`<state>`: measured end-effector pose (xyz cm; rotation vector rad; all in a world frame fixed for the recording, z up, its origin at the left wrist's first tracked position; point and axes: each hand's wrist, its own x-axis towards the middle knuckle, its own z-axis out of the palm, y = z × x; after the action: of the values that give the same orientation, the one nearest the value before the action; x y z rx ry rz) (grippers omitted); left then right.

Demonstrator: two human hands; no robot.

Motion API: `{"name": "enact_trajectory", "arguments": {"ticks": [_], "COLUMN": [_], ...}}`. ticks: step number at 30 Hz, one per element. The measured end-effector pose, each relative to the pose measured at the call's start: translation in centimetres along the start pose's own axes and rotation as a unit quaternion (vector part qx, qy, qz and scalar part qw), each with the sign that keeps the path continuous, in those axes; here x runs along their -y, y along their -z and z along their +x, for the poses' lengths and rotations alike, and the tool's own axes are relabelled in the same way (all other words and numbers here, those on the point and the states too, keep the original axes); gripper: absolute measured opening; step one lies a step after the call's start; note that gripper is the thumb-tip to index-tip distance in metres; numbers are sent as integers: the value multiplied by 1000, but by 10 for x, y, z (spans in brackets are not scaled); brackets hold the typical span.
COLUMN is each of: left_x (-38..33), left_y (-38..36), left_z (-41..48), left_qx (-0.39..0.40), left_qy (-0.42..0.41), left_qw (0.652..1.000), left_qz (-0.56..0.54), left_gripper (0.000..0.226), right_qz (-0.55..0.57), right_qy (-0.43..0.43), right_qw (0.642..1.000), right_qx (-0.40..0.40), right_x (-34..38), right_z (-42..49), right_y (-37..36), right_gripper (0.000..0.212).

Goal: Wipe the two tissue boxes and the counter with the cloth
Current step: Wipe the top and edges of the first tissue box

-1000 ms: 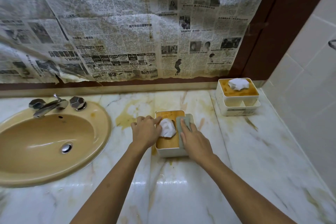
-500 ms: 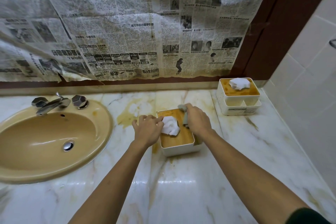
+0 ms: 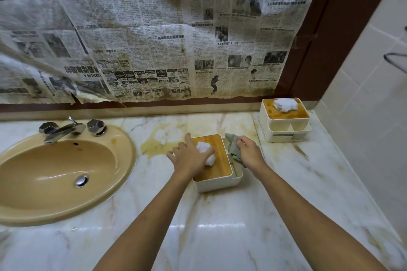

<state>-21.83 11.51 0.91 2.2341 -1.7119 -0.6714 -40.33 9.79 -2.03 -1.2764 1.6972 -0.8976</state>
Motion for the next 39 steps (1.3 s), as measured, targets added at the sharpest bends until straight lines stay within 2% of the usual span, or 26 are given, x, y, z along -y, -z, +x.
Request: {"name": "enact_trajectory", "arguments": {"ticks": [3,8,11,14,18,24,29,31,35,39], "left_x": [-13,-27,-26,-17,-13,-5,22,35,53,64], "left_y": [-8,-13,-16,-22,-24,-18,2,12,25,32], "left_z": [-4,-2,-2,-4,-3,-4,9,14,23,22], "left_qx": [-7,-8,9,19,21,10,98,133,106,106], "left_qy": [-10,-19,-40,-52,-48,-106,-175,-209,-211,-210], "left_qw": [1000,999,998,997,997,991,980,969,971,972], "left_qz": [28,29,45,61,54,86,-6,-7,38,23], "left_gripper": [121,134,142,149,148,141,128,125,129,127], "right_qz": [-41,-41,-20,-29,-50,-67,-52,-48,-42,-39], "right_qy": [-34,-108,-99,-39,20,35,35,39,40,52], "right_qw": [999,992,995,997,997,996,997,997,998,997], "right_qx": [11,57,-7,-53,-48,-48,-51,-45,-32,-32], "right_x": [1,-11,-15,-4,7,-1,-8,-11,-14,-11], "right_z": [3,8,4,-1,-4,-9,-16,-18,-21,-20], "right_y": [3,18,26,29,26,18,13,12,5,-8], "right_gripper": [30,26,29,30,27,29,29,29,29,29]}}
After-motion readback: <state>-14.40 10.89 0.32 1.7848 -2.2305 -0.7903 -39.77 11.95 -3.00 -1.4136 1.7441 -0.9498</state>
